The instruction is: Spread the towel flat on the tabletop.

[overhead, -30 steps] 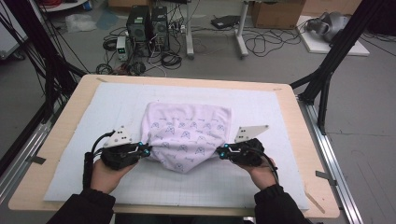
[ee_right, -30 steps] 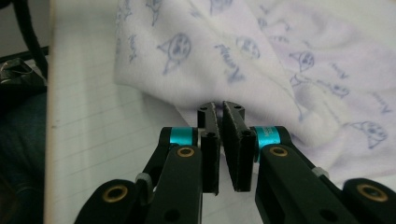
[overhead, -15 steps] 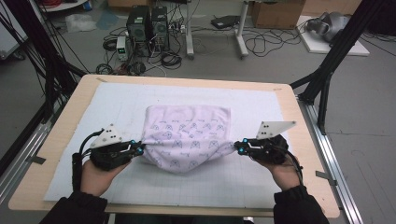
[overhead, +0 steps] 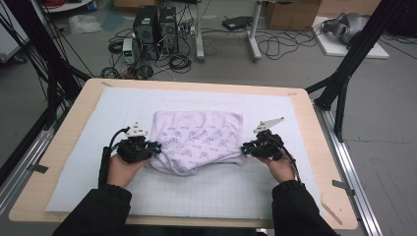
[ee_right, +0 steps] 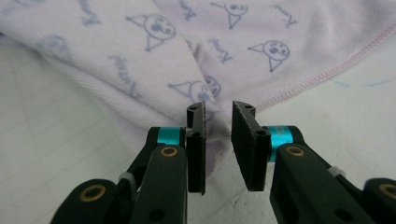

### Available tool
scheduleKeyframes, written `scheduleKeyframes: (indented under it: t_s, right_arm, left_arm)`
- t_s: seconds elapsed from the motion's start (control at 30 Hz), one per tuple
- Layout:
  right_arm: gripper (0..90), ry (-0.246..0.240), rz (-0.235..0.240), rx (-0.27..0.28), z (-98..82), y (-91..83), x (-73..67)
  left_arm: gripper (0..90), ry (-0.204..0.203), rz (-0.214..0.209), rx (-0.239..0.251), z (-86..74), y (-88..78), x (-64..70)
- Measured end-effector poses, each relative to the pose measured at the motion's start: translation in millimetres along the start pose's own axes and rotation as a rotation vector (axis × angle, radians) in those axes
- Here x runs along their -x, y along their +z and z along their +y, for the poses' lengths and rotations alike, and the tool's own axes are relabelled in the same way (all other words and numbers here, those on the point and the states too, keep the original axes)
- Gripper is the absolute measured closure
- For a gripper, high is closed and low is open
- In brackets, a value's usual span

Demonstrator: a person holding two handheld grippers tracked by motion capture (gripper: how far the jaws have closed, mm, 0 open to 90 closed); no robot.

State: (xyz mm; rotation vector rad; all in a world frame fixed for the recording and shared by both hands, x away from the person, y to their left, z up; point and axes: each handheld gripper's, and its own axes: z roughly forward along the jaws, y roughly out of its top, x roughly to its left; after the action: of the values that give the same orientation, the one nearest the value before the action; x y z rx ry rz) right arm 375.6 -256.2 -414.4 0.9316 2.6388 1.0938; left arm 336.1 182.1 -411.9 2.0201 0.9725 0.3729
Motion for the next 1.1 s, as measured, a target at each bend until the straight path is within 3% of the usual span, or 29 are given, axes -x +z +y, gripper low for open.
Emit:
scheduleKeyframes:
  t_s: [0.07,0.13,0.17,0.2,0.3,0.4,0.53,0.6,0.7,0.73,0.77,0.8,0.87,1.03,1.1]
  right_arm:
    - [71.6,-0.002,-0.008,0.036,0.9,-10.4,-4.8]
    - [70.2,-0.035,-0.003,0.066,2.6,-21.2,-14.6]
    - [66.5,-0.065,0.014,0.088,3.7,-28.4,-26.9]
    - [66.5,-0.065,0.014,0.088,3.7,-28.4,-26.9]
    - [62.5,-0.121,0.016,0.105,6.0,-33.0,-44.6]
    - [58.6,-0.169,0.041,0.17,5.1,-24.2,-59.1]
    - [51.1,-0.166,0.08,0.148,2.4,8.2,-68.5]
    - [51.2,-0.163,0.085,0.156,3.8,20.9,-70.7]
    - [60.3,-0.197,0.062,0.154,11.8,32.1,-75.5]
    - [64.8,-0.198,0.069,0.164,14.1,34.2,-75.7]
    - [76.8,-0.184,0.089,0.154,16.7,38.0,-74.1]
    - [76.8,-0.184,0.089,0.154,16.7,38.0,-74.1]
    - [85.7,-0.192,0.113,0.129,16.5,37.9,-74.2]
    - [87.1,-0.183,0.147,0.155,17.5,17.7,-74.9]
    - [87.3,-0.203,0.139,0.16,18.3,5.6,-77.3]
  left_arm:
    - [68.4,0.0,0.002,0.026,-1.3,-12.5,-0.5]
    - [62.5,0.001,-0.006,0.057,-3.9,-25.8,-0.8]
    - [59.8,-0.002,-0.006,0.067,-5.8,-31.8,-0.2]
    - [59.8,-0.006,-0.016,0.08,-8.3,-36.8,0.9]
    - [57.0,0.006,-0.053,0.075,-16.2,-41.8,7.8]
    - [55.5,0.038,-0.093,0.049,-21.3,-33.1,17.4]
    - [51.2,0.069,-0.141,0.002,-23.7,-8.5,28.4]
    - [49.5,0.064,-0.133,-0.016,-23.0,4.9,31.8]
    - [57.1,0.063,-0.088,-0.019,-19.8,17.1,34.0]
    - [60.6,0.063,-0.081,-0.022,-19.0,18.6,34.4]
    - [69.4,0.063,-0.076,-0.026,-18.1,18.7,35.1]
    - [69.4,0.071,-0.072,-0.029,-17.2,17.0,35.9]
    - [75.4,0.088,-0.078,-0.022,-15.8,11.0,36.1]
    - [77.4,0.086,-0.093,0.031,-10.3,-13.1,32.4]
    - [78.8,0.084,-0.101,0.053,-7.6,-25.9,30.8]
